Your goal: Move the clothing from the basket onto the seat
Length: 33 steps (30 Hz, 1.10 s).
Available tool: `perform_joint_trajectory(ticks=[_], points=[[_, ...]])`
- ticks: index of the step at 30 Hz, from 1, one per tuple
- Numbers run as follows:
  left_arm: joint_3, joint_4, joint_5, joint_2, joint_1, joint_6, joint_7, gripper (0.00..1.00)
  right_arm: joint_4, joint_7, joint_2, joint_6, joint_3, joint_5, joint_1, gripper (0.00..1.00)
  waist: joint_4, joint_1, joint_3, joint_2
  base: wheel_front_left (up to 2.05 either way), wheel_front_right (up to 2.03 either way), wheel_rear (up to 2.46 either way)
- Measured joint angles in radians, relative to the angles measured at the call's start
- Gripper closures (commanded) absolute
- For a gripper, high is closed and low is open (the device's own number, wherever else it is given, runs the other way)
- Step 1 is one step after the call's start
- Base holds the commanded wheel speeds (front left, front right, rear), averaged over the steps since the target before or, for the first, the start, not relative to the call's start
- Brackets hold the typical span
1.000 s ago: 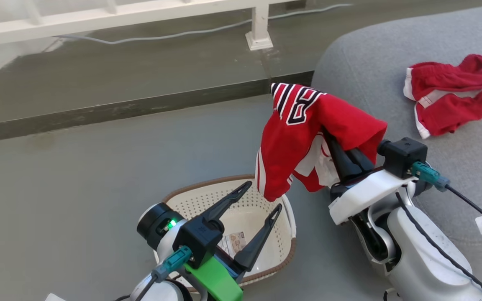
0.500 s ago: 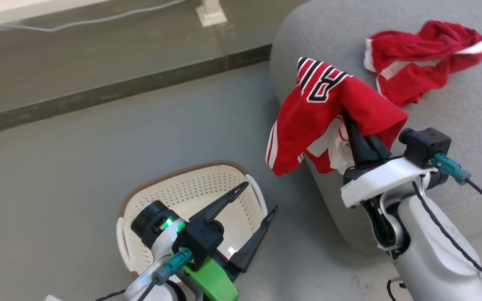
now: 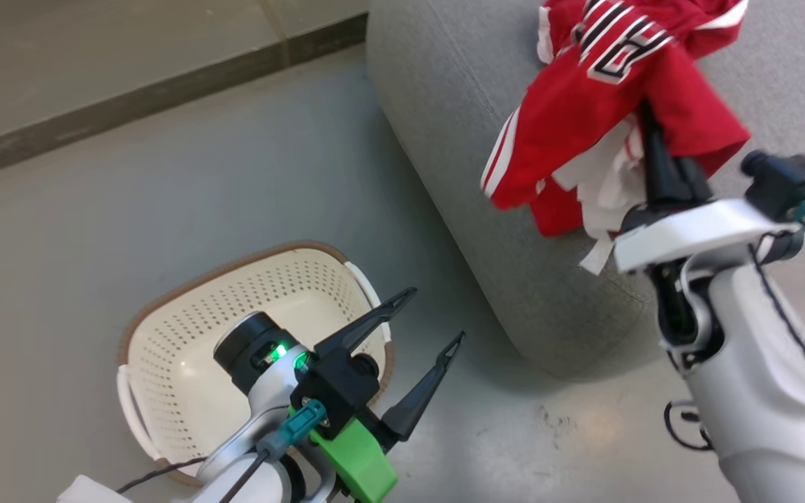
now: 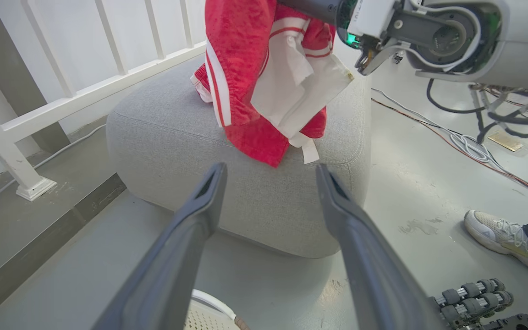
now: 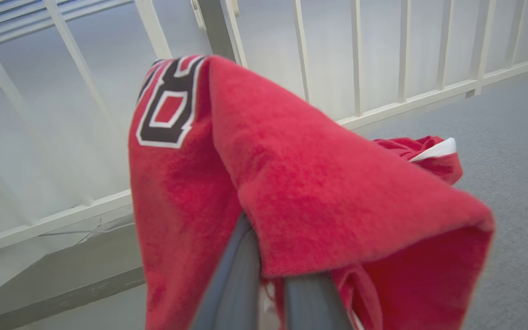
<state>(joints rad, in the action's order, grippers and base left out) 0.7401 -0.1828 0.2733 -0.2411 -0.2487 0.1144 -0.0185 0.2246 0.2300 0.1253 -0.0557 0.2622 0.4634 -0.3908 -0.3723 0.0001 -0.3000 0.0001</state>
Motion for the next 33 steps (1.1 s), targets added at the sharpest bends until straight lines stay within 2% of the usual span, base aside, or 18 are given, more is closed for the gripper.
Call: perform_joint_trajectory(ticks=[14,24,29,33], points=[[0.037,-0.024,-0.005,-0.028,-0.048,0.002,-0.052,0.0,0.007,0.019,0.009,-0.008,-0.134,0.027,-0.243,1.0,-0.057,0.0,-0.112,0.0,0.0,0.0,0.0],[0.069,-0.044,-0.005,-0.031,-0.089,0.009,-0.07,0.0,0.068,0.022,0.114,-0.017,-0.252,0.03,-0.452,1.0,-0.037,0.0001,-0.166,0.0,0.0,0.0,0.0],[0.07,-0.057,-0.005,-0.032,-0.117,0.009,-0.082,0.0,0.149,0.022,0.162,-0.026,-0.3,0.041,-0.486,1.0,-0.014,0.0001,-0.195,0.0,0.0,0.0,0.0],[0.071,-0.063,-0.005,-0.035,-0.131,0.009,-0.089,0.0,0.229,0.022,0.172,-0.026,-0.317,0.046,-0.486,1.0,0.005,0.0001,-0.223,0.0,0.0,0.0,0.0]])
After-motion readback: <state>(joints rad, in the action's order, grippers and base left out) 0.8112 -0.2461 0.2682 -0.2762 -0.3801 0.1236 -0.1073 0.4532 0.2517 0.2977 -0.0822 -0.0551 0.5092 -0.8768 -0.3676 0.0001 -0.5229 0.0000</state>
